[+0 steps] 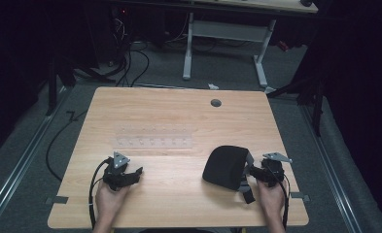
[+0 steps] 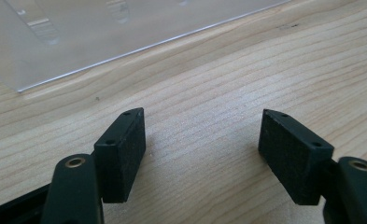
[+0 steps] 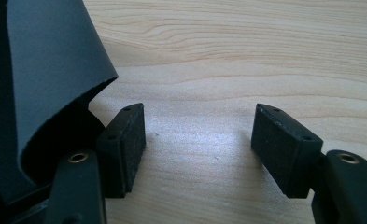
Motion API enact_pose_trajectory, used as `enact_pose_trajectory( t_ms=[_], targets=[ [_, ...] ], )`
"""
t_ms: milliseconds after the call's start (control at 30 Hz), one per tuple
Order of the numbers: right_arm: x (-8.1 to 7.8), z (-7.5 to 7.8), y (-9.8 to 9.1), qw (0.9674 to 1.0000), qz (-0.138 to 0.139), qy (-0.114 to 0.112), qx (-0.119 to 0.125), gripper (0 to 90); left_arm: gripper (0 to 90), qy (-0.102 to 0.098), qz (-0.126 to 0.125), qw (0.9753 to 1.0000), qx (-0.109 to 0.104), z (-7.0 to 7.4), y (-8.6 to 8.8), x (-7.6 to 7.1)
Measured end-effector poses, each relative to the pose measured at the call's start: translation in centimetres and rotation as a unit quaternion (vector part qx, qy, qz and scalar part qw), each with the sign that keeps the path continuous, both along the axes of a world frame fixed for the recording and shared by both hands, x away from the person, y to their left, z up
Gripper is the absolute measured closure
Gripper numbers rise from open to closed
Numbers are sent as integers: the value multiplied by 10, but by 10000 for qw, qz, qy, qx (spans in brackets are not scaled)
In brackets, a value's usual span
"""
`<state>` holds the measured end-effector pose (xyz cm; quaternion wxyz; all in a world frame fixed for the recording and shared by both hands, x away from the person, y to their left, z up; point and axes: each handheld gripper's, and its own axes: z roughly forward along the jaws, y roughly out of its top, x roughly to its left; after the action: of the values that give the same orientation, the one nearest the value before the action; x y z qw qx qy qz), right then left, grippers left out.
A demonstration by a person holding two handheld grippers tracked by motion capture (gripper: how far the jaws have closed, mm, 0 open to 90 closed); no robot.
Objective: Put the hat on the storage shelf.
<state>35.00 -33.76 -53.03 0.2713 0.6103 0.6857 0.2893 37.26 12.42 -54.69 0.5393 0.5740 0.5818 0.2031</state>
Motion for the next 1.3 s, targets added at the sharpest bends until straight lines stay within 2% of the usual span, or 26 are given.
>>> enact_pose_trajectory(
  t_ms=[467,567,700,767,867,1000,1033,1100,1300],
  targets=[
    [0,0,-1,10000,53,4,-9,360,321,9,22,10000,4,0,0,0],
    [0,0,-4,9999,118,-27,91,372,319,2,22,10000,-6,0,0,0],
    [-3,4,-8,9994,150,59,294,410,318,5,15,10000,0,0,0,0],
    [-6,8,-9,9995,169,1,266,413,317,5,20,10000,-5,0,0,0],
    [-14,16,-13,9987,253,-120,420,418,316,8,13,10000,2,0,0,0],
    [-21,23,-15,9979,375,-230,481,431,315,7,12,10000,3,0,0,0],
    [-25,29,-16,9963,488,-356,612,437,314,5,17,10000,-5,0,0,0],
    [-26,33,-17,9949,570,-385,739,435,314,7,13,10000,3,0,0,0],
    [-25,42,-14,9920,805,-476,843,421,312,9,8,10000,4,0,0,0]
  ],
)
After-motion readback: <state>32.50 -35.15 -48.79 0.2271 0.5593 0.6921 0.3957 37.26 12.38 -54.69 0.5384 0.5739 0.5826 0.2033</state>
